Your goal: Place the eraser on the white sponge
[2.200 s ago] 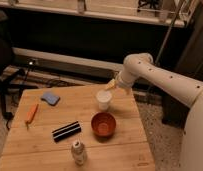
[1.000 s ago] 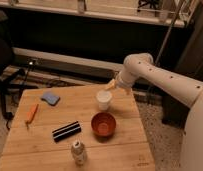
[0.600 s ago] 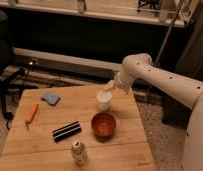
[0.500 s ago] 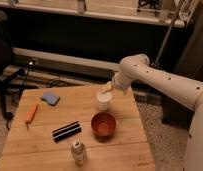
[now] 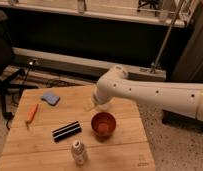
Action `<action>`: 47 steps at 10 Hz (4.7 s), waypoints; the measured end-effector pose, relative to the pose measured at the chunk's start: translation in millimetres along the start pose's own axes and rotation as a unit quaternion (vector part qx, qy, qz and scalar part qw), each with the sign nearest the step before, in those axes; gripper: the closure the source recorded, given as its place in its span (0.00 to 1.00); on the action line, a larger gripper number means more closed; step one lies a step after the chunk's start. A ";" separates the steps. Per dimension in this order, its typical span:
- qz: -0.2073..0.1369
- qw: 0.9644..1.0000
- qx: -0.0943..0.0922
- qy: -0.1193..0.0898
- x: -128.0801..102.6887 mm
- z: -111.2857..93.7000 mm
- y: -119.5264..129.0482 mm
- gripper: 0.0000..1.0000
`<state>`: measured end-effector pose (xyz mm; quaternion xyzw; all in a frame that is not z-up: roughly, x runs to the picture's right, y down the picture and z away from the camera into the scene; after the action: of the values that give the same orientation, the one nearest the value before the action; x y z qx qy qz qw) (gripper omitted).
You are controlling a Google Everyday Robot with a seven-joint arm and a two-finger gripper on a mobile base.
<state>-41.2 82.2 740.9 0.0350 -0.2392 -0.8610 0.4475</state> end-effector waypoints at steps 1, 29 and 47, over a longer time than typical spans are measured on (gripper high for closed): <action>-0.051 0.999 -0.005 0.006 -2.6 -1.7 -26.4 0.20; -0.574 0.811 0.106 0.055 7.3 82.7 -164.9 0.20; -0.587 0.789 0.177 -0.027 4.9 166.5 -147.2 0.52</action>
<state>-200.8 213.1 823.4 0.2242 -0.3328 -0.9010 -0.1652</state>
